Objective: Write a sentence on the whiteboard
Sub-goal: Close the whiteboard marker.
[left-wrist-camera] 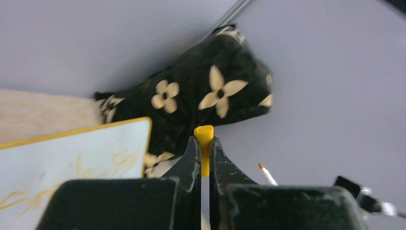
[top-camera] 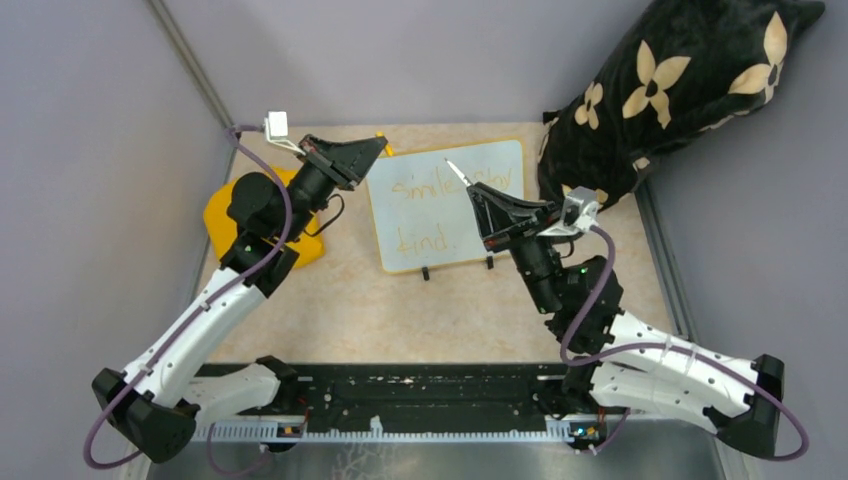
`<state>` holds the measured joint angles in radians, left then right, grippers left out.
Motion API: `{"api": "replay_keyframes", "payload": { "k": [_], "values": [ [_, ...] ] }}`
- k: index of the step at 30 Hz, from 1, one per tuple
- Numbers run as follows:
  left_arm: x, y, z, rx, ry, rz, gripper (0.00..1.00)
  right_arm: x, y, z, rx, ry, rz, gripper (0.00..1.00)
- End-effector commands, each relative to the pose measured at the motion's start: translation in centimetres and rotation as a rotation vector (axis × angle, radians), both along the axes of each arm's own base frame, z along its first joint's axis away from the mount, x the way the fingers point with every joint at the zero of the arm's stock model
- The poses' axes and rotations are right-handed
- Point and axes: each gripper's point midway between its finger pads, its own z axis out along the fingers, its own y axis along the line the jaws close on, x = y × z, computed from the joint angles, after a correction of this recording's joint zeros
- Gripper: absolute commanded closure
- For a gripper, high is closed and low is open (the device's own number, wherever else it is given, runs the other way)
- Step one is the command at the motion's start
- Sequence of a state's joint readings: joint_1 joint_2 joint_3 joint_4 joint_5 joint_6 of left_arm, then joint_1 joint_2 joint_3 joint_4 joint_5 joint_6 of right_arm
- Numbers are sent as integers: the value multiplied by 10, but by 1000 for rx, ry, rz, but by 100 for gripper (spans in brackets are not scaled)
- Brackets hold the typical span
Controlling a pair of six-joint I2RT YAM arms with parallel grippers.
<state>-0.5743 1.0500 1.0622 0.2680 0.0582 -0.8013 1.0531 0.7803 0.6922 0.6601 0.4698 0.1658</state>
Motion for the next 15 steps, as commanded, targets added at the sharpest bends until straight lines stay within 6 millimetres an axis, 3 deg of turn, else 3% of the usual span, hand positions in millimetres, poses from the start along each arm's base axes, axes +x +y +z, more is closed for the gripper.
{"api": "replay_keyframes", "payload": {
  "k": [1,8,15],
  "values": [
    [-33,11,82,-350,-147,-114,100,-31,-20,82,262,-179,88,100],
    [-36,14,85,-545,-101,-198,100,-41,1,94,294,-196,217,100],
    [-47,14,71,-647,-87,-301,100,-35,23,81,207,-158,215,100]
  ]
}}
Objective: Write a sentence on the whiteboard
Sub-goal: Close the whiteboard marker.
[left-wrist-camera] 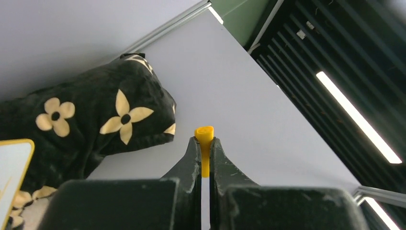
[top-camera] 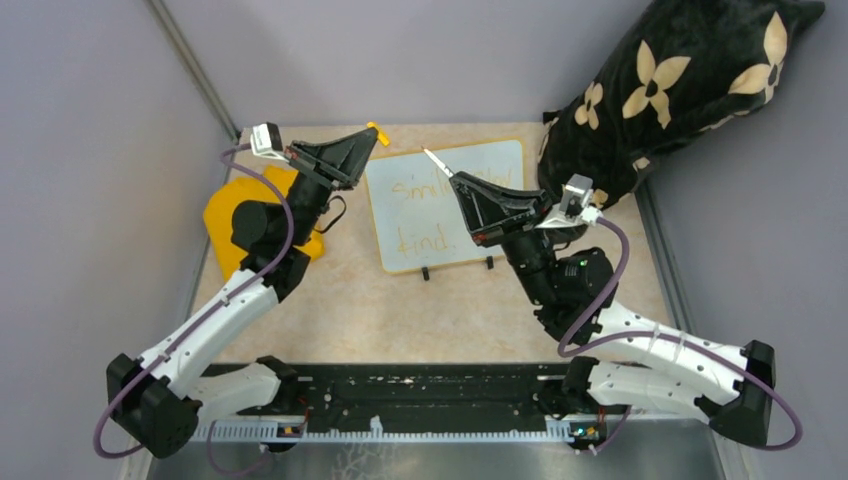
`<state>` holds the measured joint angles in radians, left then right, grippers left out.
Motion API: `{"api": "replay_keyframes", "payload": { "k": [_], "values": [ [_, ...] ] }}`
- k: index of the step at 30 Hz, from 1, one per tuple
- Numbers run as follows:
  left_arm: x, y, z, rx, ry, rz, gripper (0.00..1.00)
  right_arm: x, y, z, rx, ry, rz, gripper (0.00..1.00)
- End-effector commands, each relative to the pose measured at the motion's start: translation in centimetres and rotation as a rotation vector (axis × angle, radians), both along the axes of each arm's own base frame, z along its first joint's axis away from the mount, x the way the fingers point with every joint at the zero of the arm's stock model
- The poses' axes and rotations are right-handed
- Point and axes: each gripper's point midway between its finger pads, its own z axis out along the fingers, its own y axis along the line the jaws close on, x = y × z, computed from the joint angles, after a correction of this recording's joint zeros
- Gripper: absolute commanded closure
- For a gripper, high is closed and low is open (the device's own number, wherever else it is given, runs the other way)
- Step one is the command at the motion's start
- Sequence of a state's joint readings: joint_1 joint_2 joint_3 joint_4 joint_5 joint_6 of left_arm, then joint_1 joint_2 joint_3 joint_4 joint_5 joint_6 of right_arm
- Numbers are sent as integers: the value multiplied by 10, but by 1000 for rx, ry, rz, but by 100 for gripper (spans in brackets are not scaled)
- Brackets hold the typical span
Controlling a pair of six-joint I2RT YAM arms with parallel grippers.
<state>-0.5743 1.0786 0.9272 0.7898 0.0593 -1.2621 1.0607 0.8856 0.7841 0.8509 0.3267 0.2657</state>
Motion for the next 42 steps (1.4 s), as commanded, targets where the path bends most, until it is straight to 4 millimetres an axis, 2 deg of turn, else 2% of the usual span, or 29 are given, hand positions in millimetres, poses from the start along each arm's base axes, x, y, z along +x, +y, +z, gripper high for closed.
{"api": "replay_keyframes", "payload": {
  "k": [1,8,17,42],
  "values": [
    [-19,7,10,-131,-42,-92,100,-14,2,19,21,-40,31,100],
    [-22,0,9,-136,-35,-153,100,-14,19,13,-16,-36,33,100],
    [-27,1,7,-131,-36,-166,100,-4,31,7,-19,5,21,100],
    [-26,-2,-4,-105,-21,-168,100,-6,31,11,4,1,33,100]
  ]
}}
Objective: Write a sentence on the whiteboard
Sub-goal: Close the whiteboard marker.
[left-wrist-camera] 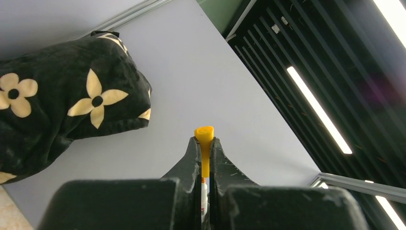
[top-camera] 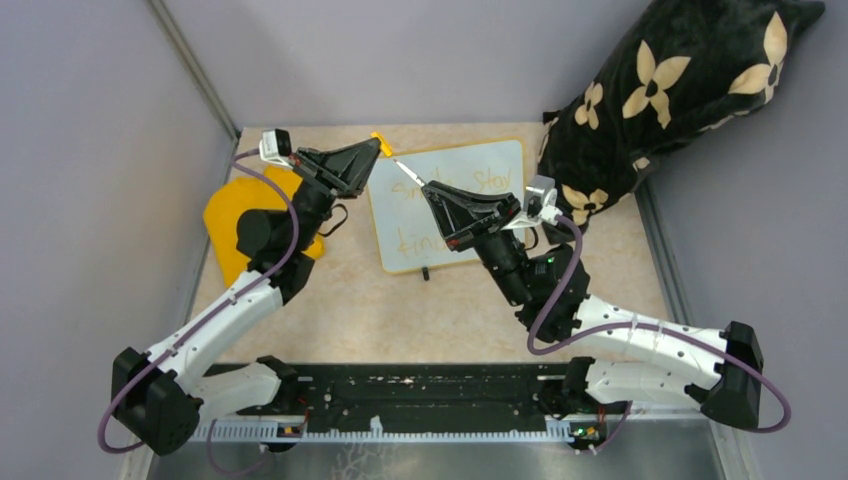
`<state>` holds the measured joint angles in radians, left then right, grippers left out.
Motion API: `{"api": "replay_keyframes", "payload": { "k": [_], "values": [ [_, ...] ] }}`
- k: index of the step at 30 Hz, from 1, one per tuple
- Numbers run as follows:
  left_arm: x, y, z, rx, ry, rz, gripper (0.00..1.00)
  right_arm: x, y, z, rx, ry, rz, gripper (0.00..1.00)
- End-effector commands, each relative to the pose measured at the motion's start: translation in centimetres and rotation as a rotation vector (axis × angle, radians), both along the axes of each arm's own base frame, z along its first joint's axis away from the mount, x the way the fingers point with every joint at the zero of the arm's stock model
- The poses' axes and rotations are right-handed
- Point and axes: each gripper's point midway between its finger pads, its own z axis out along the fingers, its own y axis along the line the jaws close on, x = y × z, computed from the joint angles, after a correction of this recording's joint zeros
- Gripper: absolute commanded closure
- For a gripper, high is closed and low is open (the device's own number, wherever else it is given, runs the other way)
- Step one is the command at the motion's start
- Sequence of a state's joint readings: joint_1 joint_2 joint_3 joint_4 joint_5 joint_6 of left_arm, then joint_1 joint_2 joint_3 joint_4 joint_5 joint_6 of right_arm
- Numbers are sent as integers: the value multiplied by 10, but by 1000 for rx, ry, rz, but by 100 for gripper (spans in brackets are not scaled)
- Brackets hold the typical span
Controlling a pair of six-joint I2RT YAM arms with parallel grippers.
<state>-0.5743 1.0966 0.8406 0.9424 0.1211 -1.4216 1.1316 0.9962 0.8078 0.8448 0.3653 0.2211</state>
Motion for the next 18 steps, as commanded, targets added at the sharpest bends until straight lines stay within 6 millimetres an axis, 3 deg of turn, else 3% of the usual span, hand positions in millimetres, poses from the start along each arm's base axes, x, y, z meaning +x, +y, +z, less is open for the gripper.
{"api": "replay_keyframes", "payload": {
  "k": [1,18],
  "values": [
    [-13,3,7,-15,-39,-21,100,-10,-10,37,104,-40,19,100],
    [-18,-4,4,19,-63,-55,100,-9,-10,37,109,-38,16,100]
  ]
}}
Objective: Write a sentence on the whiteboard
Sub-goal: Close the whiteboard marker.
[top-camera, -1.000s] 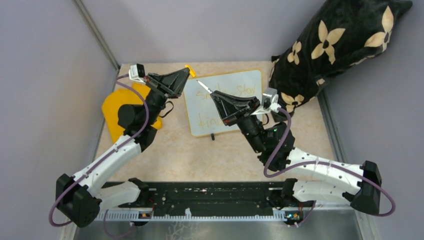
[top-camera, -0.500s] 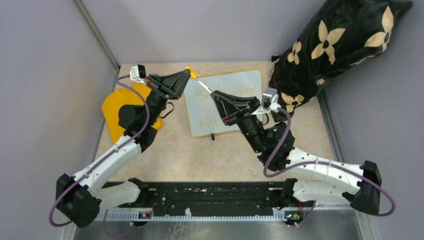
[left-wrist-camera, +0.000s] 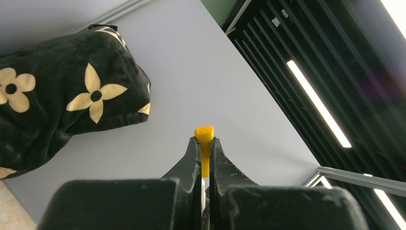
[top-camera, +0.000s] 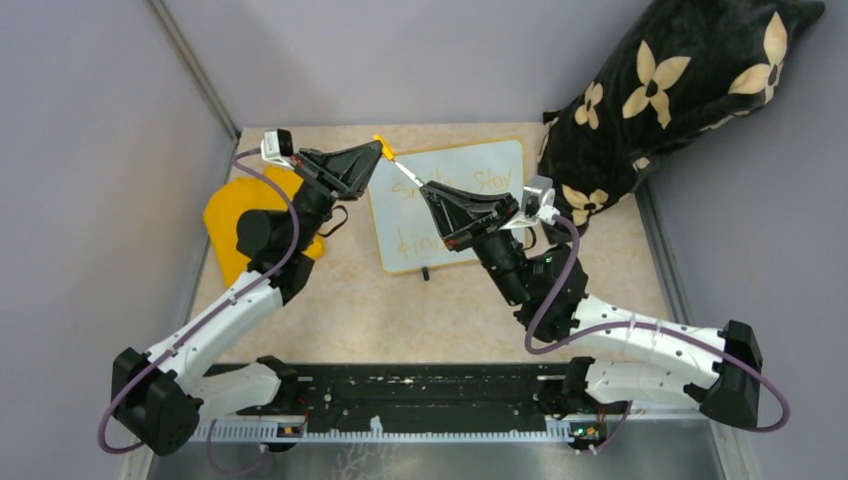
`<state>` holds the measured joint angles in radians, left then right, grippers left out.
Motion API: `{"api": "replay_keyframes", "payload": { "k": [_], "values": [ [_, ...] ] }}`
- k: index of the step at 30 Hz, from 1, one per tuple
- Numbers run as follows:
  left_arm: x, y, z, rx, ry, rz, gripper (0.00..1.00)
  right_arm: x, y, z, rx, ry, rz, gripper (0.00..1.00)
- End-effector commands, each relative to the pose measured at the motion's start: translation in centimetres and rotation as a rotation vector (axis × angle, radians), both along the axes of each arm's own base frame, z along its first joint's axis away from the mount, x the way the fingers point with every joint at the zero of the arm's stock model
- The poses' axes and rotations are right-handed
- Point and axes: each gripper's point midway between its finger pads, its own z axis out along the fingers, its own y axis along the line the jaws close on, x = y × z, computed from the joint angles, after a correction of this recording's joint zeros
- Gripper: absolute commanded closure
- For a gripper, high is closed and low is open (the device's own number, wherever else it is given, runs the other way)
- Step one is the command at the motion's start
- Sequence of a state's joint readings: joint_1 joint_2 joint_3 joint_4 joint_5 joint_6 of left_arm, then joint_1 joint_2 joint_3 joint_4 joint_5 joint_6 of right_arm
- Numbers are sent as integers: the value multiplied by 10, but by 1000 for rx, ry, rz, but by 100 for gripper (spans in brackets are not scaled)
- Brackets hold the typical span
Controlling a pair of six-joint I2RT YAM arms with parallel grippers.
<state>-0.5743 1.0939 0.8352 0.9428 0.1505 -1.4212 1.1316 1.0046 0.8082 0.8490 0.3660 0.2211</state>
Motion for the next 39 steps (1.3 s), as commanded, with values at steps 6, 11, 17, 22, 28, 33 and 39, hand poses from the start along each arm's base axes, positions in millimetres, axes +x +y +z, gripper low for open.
{"api": "replay_keyframes", "payload": {
  "k": [6,11,17,22,28,33,39],
  "values": [
    [-13,-3,4,10,-52,-40,100,-10,-13,40,115,-40,14,100],
    [-12,-5,1,19,-48,-42,100,-10,-12,40,114,-40,12,100],
    [-10,-7,-2,44,-54,-27,100,-10,-11,42,111,-43,14,100],
    [-8,-9,-4,75,-59,-11,100,-9,-9,42,107,-43,16,100],
    [-10,-13,-4,68,-56,-41,100,-5,-5,39,94,-43,2,100],
    [-9,-16,-1,34,-37,-76,100,-3,-4,38,101,-64,-22,100],
    [-7,-24,9,-13,-33,-118,100,-1,-13,48,176,-118,-70,100]
  ]
}}
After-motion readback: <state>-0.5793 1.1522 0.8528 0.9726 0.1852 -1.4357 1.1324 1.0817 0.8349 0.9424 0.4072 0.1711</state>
